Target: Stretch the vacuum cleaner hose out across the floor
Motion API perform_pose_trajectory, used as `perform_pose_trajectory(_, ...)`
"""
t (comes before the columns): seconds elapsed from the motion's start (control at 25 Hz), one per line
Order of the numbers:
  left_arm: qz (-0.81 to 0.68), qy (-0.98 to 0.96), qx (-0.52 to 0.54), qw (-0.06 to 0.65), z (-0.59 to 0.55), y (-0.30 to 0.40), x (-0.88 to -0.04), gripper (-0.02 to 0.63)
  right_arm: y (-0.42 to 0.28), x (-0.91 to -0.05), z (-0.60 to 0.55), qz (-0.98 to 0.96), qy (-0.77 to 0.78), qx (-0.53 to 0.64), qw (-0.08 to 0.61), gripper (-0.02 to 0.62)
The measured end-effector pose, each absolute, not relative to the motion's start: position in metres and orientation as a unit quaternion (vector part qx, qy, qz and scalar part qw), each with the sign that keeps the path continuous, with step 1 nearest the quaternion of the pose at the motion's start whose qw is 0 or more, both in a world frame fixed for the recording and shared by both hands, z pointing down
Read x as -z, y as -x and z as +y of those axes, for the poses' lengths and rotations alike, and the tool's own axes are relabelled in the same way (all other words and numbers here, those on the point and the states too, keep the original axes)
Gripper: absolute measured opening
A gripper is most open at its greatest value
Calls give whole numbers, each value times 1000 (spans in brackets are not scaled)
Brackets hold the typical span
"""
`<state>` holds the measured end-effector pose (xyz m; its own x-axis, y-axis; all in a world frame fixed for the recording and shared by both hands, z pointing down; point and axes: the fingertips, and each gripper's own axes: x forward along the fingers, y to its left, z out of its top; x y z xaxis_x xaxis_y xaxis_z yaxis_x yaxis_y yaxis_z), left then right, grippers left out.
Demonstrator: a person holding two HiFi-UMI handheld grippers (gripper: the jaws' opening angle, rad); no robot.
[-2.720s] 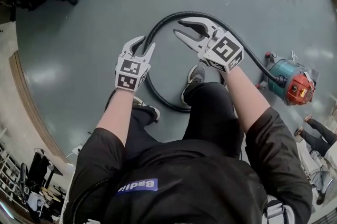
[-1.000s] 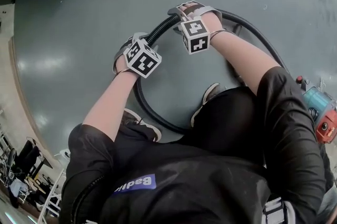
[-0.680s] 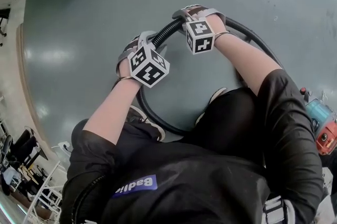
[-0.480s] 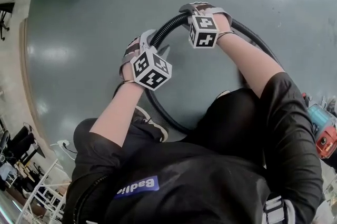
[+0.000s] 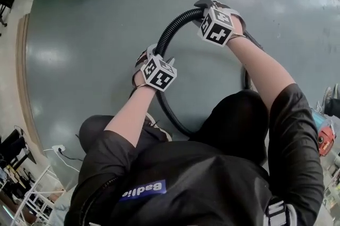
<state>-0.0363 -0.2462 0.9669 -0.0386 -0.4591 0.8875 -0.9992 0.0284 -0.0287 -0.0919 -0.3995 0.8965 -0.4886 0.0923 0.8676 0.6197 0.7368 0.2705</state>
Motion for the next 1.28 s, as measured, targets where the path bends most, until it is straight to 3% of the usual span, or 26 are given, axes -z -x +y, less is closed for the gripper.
perform_pose_trajectory(0.04, -610, -593, -363, 380, -241, 35, -972, 251, 90, -896, -396, -806, 222, 294, 463, 175)
perform_pose_trajectory(0.08, -604, -596, -360, 389, -237, 36, -973, 220, 87, -898, -393, -797, 225, 304, 471, 175)
perform_pose_trajectory(0.24, -565, -623, -366, 398, -228, 40, -962, 199, 70, -909, -391, -770, 223, 321, 505, 188)
perform_pose_trajectory(0.4, -531, -651, -369, 397, -224, 40, -935, 195, 73, -885, -362, -746, 237, 384, 490, 258)
perform_pose_trajectory(0.56, -497, -685, -391, 363, -232, 55, -897, 180, 90, -866, -299, -697, 297, 480, 441, 261)
perform_pose_trajectory(0.72, -470, -715, -395, 335, -237, 75, -854, 176, 124, -846, -278, -725, 268, 459, 439, 250)
perform_pose_trajectory(0.76, -469, -721, -389, 331, -236, 80, -845, 182, 134, -837, -278, -740, 253, 438, 444, 199)
perform_pose_trajectory(0.92, -509, -727, -358, 290, -228, 104, -815, 239, 161, -807, -275, -734, 224, 429, 476, 190)
perform_pose_trajectory(0.96, -530, -721, -355, 271, -226, 113, -808, 301, 167, -802, -279, -729, 216, 430, 488, 190)
perform_pose_trajectory(1.12, -611, -683, -298, 267, -217, 147, -797, 323, 194, -786, -311, -742, 175, 388, 518, 192)
perform_pose_trajectory(1.16, -630, -670, -289, 266, -217, 156, -800, 378, 200, -784, -319, -751, 166, 371, 520, 192)
perform_pose_trajectory(1.28, -672, -623, -299, 266, -211, 186, -812, 388, 217, -785, -343, -781, 149, 301, 526, 192)
